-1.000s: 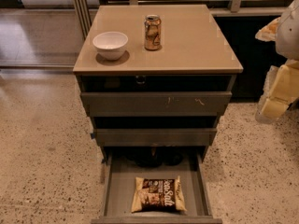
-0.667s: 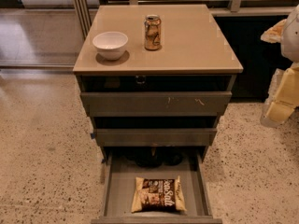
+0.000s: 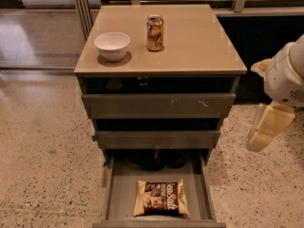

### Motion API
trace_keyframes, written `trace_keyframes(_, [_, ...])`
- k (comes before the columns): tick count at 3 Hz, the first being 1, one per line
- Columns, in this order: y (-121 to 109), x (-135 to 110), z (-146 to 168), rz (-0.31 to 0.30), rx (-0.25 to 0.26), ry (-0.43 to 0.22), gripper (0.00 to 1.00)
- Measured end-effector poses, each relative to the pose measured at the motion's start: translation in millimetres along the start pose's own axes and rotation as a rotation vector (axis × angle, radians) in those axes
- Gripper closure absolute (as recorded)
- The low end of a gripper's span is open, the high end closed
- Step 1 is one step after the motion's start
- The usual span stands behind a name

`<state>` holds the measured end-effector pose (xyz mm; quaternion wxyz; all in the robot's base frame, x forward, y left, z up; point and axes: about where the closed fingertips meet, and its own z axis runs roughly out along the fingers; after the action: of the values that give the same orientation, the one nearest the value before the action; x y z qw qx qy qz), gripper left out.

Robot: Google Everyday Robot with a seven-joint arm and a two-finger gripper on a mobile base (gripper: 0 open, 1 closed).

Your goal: Pick brown chip bag from bottom drawer and place on counter

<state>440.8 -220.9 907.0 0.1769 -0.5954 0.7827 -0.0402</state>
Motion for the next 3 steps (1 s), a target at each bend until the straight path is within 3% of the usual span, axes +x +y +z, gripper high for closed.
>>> trace_keyframes(3, [27.8, 22.9, 106.1, 0.061, -0.087, -0.017, 0.00])
